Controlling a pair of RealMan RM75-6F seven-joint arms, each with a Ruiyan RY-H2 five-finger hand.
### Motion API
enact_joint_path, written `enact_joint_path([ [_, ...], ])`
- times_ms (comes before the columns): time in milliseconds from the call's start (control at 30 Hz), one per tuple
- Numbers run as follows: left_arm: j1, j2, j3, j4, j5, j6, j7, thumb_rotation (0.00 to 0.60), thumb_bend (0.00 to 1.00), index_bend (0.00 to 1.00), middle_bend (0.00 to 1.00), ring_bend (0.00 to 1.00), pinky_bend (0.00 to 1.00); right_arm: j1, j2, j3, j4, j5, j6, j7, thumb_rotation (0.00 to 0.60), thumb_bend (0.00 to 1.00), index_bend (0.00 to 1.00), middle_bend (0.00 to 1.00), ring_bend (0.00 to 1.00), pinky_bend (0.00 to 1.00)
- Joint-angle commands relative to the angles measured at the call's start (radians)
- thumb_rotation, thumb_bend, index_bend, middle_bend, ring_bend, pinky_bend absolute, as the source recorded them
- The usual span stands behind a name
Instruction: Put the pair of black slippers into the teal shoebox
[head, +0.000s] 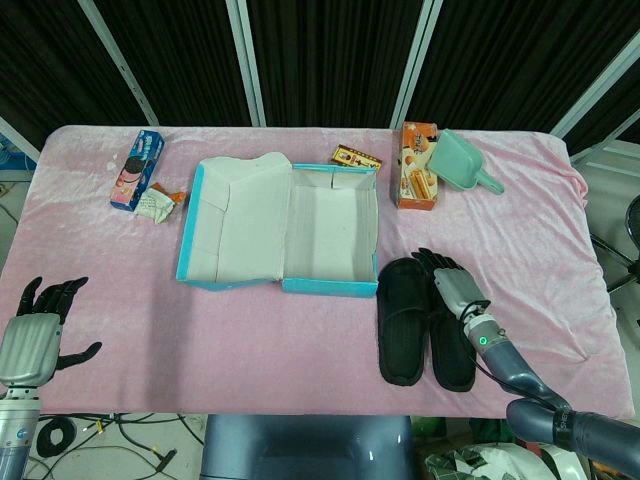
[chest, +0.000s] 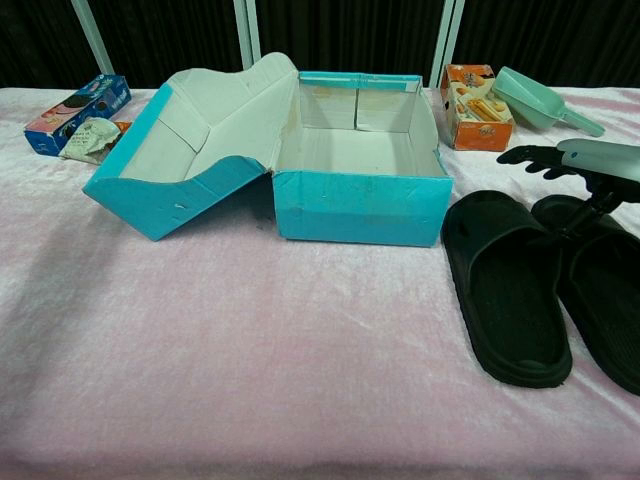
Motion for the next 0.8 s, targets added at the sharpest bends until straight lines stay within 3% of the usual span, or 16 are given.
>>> enact_joint_path([
  [33,-0.003,-0.001,0.000,0.002,-0.003,-0.005,-0.001,0.600,0.00,0.15,0.20,0.16,0.00,0.006,-0.002,0.000,0.006,0.012,-0.011,-0.007,0.600,0.10,0.00,0.00,0.00,0.06],
  [233,-0.009,-0.005,-0.001,0.005,-0.013,-0.016,-0.001,0.600,0.00,0.15,0.20,0.16,0.00,0.020,-0.006,-0.001,0.019,0.037,-0.040,-0.015,0.600,0.10,0.00,0.00,0.00,0.06],
  [300,-0.009,-0.006,0.000,0.006,-0.013,-0.016,-0.001,0.600,0.00,0.15,0.20,0.16,0.00,0.025,-0.009,-0.001,0.025,0.042,-0.050,-0.016,0.600,0.10,0.00,0.05,0.00,0.06],
  [367,-0.008,-0.007,0.002,0.006,-0.012,-0.015,-0.003,0.600,0.00,0.15,0.20,0.16,0.00,0.032,-0.014,-0.001,0.034,0.047,-0.061,-0.019,0.600,0.12,0.05,0.14,0.00,0.06],
  [533,-0.001,-0.001,0.006,0.006,-0.010,-0.005,-0.015,0.600,0.00,0.15,0.20,0.16,0.00,0.043,-0.031,0.002,0.054,0.044,-0.063,-0.021,0.600,0.18,0.31,0.40,0.13,0.06],
  [633,0.002,0.000,0.009,0.009,-0.007,0.001,-0.022,0.600,0.00,0.15,0.20,0.16,0.00,0.033,-0.027,0.016,0.035,0.028,-0.026,-0.006,0.600,0.19,0.38,0.45,0.17,0.06],
  [800,0.004,-0.003,0.012,0.018,-0.008,-0.001,-0.034,0.600,0.00,0.15,0.20,0.16,0.00,0.011,0.033,0.040,-0.048,-0.012,0.036,0.021,0.600,0.19,0.39,0.46,0.17,0.06],
])
